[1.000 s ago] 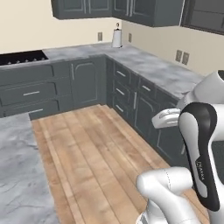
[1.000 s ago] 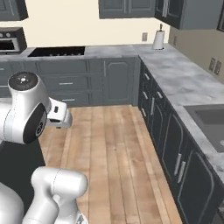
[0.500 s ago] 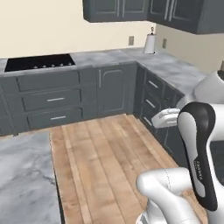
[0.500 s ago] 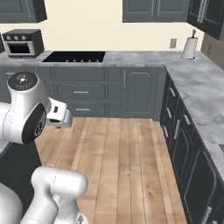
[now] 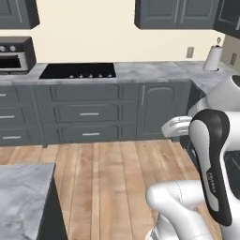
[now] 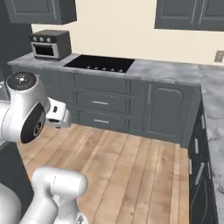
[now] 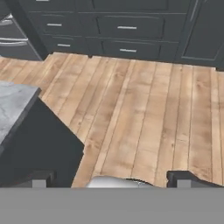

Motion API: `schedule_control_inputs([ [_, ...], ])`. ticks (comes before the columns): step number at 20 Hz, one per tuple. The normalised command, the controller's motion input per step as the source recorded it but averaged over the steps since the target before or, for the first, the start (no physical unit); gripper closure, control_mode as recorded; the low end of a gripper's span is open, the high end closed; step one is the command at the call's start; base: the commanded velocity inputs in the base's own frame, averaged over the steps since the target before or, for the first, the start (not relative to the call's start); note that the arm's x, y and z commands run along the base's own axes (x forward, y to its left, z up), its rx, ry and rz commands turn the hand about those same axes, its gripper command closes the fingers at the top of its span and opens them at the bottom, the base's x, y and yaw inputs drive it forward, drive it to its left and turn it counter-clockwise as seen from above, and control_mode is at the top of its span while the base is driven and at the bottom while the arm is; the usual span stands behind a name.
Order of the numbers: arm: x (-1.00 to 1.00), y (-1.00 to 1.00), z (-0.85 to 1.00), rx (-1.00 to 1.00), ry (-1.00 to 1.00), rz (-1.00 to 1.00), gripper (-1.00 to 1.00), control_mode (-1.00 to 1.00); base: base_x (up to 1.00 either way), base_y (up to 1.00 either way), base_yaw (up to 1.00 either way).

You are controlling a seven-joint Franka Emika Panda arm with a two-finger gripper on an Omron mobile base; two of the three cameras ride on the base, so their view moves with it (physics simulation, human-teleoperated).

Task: Take the cheese, steak, and broccoli from the fridge and place them on the plate on the dining counter to create an appetizer plate.

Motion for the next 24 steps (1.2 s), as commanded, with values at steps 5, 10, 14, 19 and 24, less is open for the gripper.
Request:
schedule_control_inputs([
  [5,0.0,0.0,0.0,0.0,0.0,0.0,-1.0,1.0,1.0,-0.49,0.44],
  [10,0.0,0.0,0.0,0.0,0.0,0.0,-1.0,1.0,1.0,0.0,0.57],
  [14,0.0,0.0,0.0,0.0,0.0,0.0,-1.0,1.0,1.0,0.0,0.57],
  [19,0.0,0.0,0.0,0.0,0.0,0.0,-1.0,1.0,1.0,0.06,0.57],
  [24,0.0,0.0,0.0,0.0,0.0,0.0,-1.0,1.0,1.0,0.14,0.6],
])
